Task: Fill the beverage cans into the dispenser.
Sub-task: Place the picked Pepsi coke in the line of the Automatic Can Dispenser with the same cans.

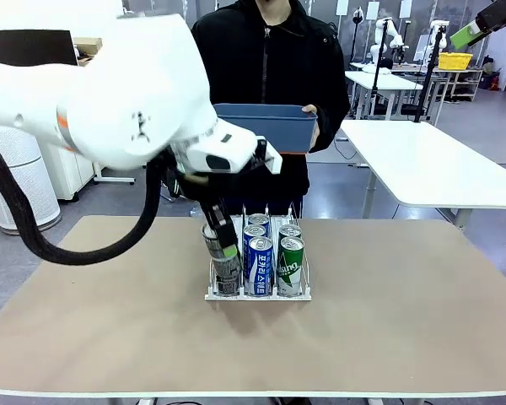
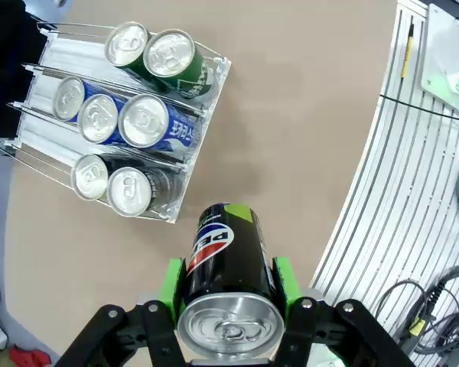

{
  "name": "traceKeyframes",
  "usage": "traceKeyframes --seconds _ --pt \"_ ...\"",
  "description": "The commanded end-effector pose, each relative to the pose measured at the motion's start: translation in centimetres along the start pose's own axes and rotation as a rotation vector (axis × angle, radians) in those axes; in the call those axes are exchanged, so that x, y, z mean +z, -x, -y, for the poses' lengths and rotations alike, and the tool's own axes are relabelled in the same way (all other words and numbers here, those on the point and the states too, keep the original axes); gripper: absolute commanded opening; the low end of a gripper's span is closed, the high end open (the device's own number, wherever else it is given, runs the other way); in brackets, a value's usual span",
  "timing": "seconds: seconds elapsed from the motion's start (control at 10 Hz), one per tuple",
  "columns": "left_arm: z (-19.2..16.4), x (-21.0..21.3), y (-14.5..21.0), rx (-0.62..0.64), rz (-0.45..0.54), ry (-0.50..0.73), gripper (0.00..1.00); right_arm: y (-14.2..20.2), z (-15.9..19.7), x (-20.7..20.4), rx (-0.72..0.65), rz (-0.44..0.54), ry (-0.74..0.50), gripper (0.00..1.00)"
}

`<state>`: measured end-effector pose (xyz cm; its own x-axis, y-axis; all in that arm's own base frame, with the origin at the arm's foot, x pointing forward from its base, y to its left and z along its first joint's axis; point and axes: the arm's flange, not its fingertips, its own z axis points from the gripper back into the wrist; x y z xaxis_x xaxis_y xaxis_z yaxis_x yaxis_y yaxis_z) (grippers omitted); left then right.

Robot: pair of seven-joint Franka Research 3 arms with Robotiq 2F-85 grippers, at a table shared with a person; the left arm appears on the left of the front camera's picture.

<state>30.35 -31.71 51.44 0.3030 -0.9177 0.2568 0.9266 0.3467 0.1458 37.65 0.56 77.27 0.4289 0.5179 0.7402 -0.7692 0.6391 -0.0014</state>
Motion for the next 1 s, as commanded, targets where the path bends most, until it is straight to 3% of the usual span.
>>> traceKeyframes --seconds 0.0,0.4,0.9 --pt "1.3 -2.2 0.4 0.014 0.031 -0.058 0.58 0.1 0.0 -0.1 -0.001 -0.001 -0.004 1.0" --pt "0.6 -6.1 1.6 0.043 0.047 -0.106 0.58 0.1 0.0 -0.1 -0.001 -0.001 -0.004 1.0" --pt "-0.1 -6.7 2.2 0.033 0.033 -0.067 0.58 0.1 0.0 -0.1 -0.001 -0.001 -0.004 1.0"
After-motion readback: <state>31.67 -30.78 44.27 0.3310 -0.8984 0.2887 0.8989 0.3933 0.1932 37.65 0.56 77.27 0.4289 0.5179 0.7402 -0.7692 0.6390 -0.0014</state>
